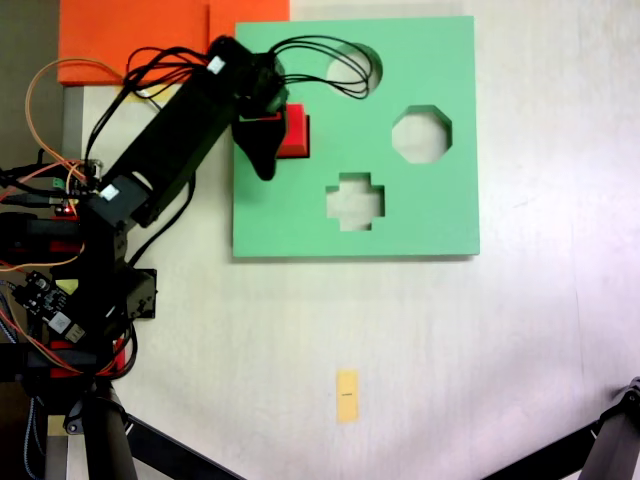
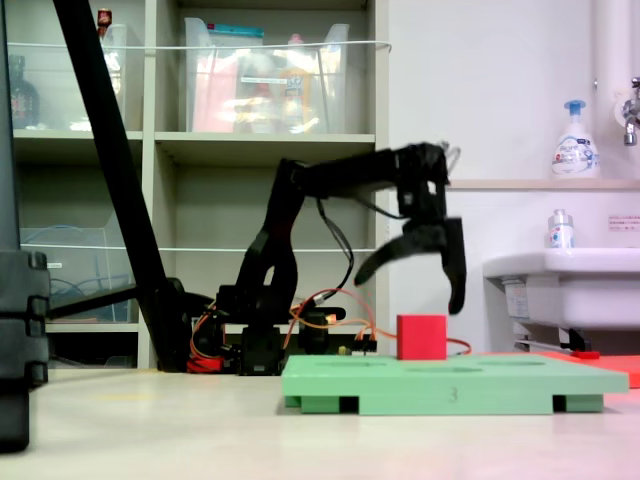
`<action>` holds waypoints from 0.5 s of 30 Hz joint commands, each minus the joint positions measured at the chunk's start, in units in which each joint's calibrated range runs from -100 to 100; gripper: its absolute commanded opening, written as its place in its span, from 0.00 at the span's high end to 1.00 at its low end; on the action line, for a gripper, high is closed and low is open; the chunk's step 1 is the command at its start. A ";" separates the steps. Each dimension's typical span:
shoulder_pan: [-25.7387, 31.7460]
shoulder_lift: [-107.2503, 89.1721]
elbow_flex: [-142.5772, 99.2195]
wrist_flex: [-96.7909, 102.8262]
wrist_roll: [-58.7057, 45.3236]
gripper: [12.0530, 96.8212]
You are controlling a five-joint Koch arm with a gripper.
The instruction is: Put the square block into the corresponding hole
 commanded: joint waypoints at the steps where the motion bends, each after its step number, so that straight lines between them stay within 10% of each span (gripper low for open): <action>1: 0.29 -12.50 1.15 -3.43 -1.66 0.16; 12: -14.07 -50.63 10.72 -3.43 -10.16 0.17; 15: -23.35 -58.87 11.42 -3.43 -24.71 0.33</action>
